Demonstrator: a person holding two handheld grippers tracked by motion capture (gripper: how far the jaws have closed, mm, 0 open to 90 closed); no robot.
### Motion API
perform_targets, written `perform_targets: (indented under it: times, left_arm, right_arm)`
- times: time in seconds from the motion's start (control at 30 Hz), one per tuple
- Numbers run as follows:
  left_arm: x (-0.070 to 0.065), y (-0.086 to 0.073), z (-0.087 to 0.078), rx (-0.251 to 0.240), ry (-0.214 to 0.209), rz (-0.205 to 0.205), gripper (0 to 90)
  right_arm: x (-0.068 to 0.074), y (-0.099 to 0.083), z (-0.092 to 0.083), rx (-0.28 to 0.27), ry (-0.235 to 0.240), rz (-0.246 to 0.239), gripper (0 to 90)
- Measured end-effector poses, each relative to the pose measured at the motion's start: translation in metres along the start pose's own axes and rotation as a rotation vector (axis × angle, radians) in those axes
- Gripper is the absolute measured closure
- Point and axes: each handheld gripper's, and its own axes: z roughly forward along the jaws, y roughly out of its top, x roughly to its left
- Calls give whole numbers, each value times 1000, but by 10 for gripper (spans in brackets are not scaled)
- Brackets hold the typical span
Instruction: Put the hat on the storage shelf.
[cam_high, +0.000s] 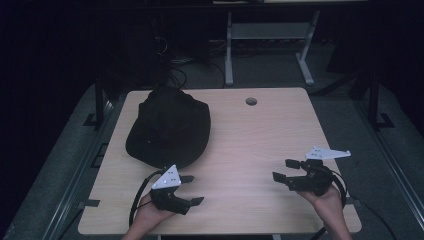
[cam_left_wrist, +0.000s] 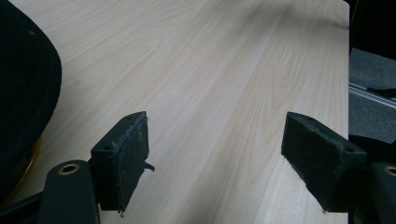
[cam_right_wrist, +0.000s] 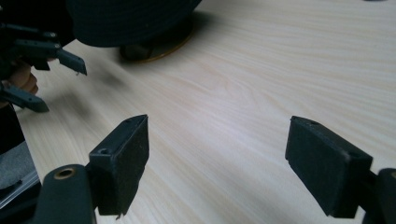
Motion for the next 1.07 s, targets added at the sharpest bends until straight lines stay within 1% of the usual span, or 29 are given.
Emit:
perform_targets:
  times: [0.13, 0.27, 0.4, 0.43, 0.63, 0.8, 0.83, 0.93, 0.97, 1.0, 1.07]
  left_arm:
    - [1, -1, -1, 1, 4, 1, 227]
    - [1, -1, -2, -3, 6, -8, 228]
    - [0, -1, -2, -1, 7, -5, 228]
    - [0, -1, -2, -2, 8, -6, 228]
    - [0, -1, -3, -8, 10, -8, 228]
    - [0, -1, -3, -11, 13, -8, 228]
    - [0, -1, -4, -11, 14, -7, 228]
    - [0, -1, -3, -16, 12, -13, 228]
    - [0, -1, -3, -16, 11, -15, 228]
    - [0, -1, -2, -18, 8, -19, 227]
    - [-1, -1, -2, -16, 12, -16, 227]
  right_arm:
    - [-1, -12, -2, 4, -4, 13, 211]
    - [-2, -22, -5, 3, -10, 22, 209]
    - [-3, -32, -8, -3, -9, 36, 208]
    - [-3, -34, -9, -7, -11, 28, 208]
    - [-4, -46, -15, -13, -29, 31, 207]
    - [-1, -54, -20, -32, -39, 31, 200]
    - [1, -56, -21, -31, -40, 37, 197]
    - [10, -64, -26, -44, -71, 35, 194]
    - [15, -68, -28, -55, -80, 26, 193]
    - [17, -70, -29, -58, -81, 24, 191]
    - [24, -81, -32, -89, -91, 16, 187]
